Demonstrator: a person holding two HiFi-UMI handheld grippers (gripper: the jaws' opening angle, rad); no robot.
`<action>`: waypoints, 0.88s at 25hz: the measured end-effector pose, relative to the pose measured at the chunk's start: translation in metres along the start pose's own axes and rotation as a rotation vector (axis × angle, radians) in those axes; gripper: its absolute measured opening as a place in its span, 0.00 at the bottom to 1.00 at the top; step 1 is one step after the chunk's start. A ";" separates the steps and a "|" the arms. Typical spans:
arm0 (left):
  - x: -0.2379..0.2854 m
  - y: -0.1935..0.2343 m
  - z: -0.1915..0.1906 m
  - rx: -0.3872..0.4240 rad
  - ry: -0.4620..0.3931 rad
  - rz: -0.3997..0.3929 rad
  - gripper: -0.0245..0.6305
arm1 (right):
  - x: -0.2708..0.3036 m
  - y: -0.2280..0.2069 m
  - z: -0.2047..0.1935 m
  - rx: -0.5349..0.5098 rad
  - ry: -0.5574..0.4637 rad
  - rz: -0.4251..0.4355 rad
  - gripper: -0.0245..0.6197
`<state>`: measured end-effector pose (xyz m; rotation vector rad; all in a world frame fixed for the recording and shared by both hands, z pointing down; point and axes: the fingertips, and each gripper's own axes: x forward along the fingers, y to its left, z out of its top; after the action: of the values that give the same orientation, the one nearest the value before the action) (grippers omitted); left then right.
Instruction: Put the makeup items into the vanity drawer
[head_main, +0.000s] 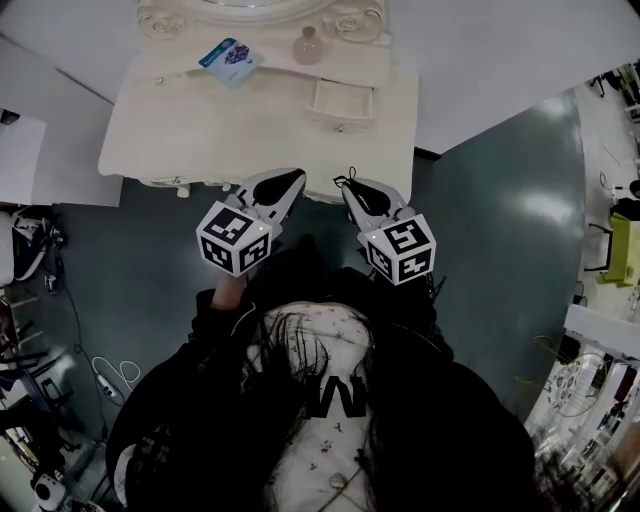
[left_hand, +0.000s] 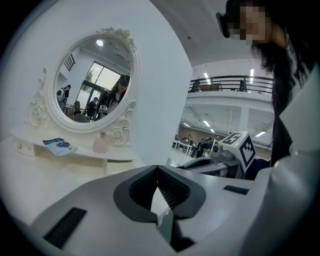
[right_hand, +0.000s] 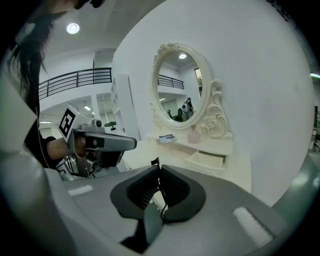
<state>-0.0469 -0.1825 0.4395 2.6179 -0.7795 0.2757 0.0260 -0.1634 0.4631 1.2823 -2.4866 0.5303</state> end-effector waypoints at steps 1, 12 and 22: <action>0.004 0.002 0.002 -0.002 0.002 -0.011 0.04 | 0.002 -0.003 0.001 0.003 0.005 -0.010 0.08; 0.029 0.018 0.004 -0.048 0.012 -0.067 0.04 | 0.014 -0.040 0.008 0.009 0.059 -0.078 0.08; 0.035 0.040 0.012 -0.087 -0.022 0.003 0.04 | 0.023 -0.070 0.027 -0.038 0.068 -0.072 0.08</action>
<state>-0.0396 -0.2348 0.4514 2.5422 -0.7852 0.2100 0.0682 -0.2290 0.4621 1.3114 -2.3744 0.4983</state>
